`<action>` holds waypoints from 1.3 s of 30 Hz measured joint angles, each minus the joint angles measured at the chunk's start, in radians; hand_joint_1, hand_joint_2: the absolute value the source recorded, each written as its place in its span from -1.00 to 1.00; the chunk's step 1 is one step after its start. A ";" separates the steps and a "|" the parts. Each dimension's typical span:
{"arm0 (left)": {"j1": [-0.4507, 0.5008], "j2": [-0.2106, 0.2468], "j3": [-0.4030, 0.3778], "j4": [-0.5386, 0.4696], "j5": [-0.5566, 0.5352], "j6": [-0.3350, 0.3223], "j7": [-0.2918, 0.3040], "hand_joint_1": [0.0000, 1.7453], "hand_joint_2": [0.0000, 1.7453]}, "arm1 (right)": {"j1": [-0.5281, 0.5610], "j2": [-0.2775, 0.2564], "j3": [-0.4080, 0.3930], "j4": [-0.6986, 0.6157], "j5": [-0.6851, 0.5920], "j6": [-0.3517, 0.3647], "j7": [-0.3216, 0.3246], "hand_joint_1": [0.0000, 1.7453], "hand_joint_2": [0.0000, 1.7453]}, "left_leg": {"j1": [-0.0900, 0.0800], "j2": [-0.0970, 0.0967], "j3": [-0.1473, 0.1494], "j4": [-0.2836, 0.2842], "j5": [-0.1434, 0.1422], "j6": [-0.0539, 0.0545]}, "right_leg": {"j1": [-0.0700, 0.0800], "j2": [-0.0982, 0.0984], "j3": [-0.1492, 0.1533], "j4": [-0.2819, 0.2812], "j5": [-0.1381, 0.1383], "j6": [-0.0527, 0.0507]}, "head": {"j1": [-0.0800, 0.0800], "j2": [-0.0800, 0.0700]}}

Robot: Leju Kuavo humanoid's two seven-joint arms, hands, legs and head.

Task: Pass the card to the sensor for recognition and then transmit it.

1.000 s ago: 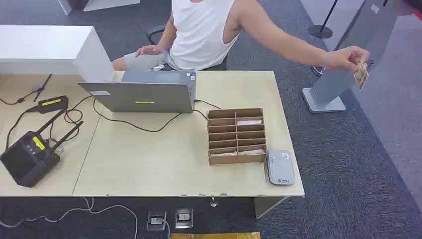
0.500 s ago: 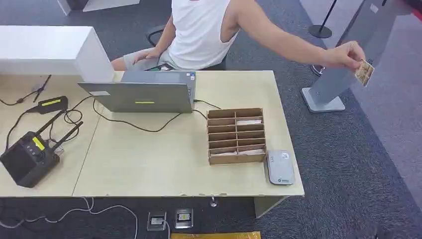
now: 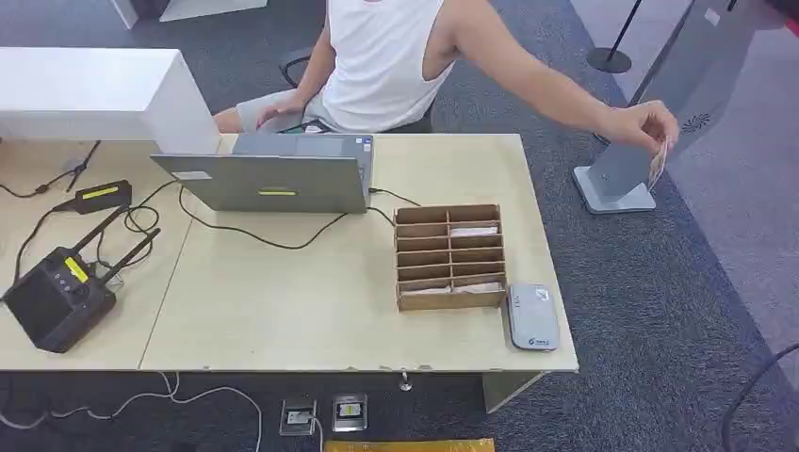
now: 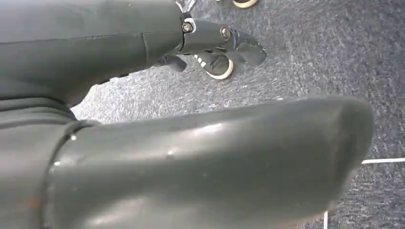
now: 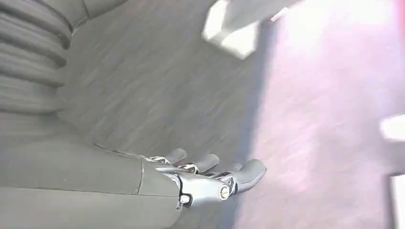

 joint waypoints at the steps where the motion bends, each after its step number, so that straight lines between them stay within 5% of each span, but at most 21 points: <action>1: 0.000 -0.002 0.004 0.000 0.000 0.000 0.000 -1.00 -1.00 | -0.024 -0.005 0.053 -0.021 -0.050 -0.005 -0.003 -1.00 1.00 | 0.000 -0.001 0.000 0.000 0.000 0.000 | 0.000 -0.001 0.000 0.000 0.000 0.000 | 0.000 0.000; 6: 0.001 -0.006 0.008 0.001 -0.003 0.001 0.013 -1.00 -1.00 | -0.071 -0.024 0.369 -0.158 -0.260 -0.022 -0.001 -1.00 1.00 | 0.000 -0.003 -0.002 0.000 0.000 0.000 | 0.000 -0.003 -0.001 0.000 0.000 0.000 | 0.000 0.000; 10: 0.001 -0.005 0.008 0.001 -0.005 0.004 0.014 -1.00 -1.00 | -0.075 -0.020 0.626 -0.280 -0.258 -0.028 0.017 -1.00 1.00 | 0.000 -0.003 -0.003 0.000 0.000 0.000 | 0.000 -0.003 -0.001 0.001 0.000 0.000 | 0.000 0.000; 18: -0.016 0.002 0.008 0.001 -0.023 -0.006 0.014 -1.00 -1.00 | -0.023 0.021 1.077 -0.544 0.164 0.026 0.113 -1.00 1.00 | 0.003 -0.008 -0.003 0.000 0.004 -0.001 | 0.003 -0.007 0.000 0.001 0.000 0.000 | 0.001 0.000; 25: -0.019 0.008 0.008 0.001 -0.035 -0.018 0.019 -1.00 -1.00 | 0.020 0.052 1.197 -0.629 0.363 0.084 0.128 -1.00 1.00 | 0.003 -0.013 -0.009 0.000 0.004 -0.001 | 0.004 -0.013 -0.003 0.001 0.000 0.000 | 0.000 0.000; 29: -0.034 0.021 0.008 0.001 -0.057 -0.023 0.027 -1.00 -1.00 | 0.109 0.112 1.369 -0.772 0.585 0.153 0.167 -1.00 1.00 | 0.005 -0.001 -0.003 0.000 0.002 -0.004 | 0.005 0.001 -0.004 0.001 0.000 -0.001 | 0.002 0.000; 39: -0.033 0.024 0.007 0.002 -0.069 -0.036 0.028 -1.00 -1.00 | 0.157 0.153 1.394 -0.851 0.624 0.182 0.190 -1.00 1.00 | 0.006 -0.006 -0.004 0.000 0.003 -0.004 | 0.006 -0.005 -0.003 0.001 0.000 -0.002 | 0.002 0.000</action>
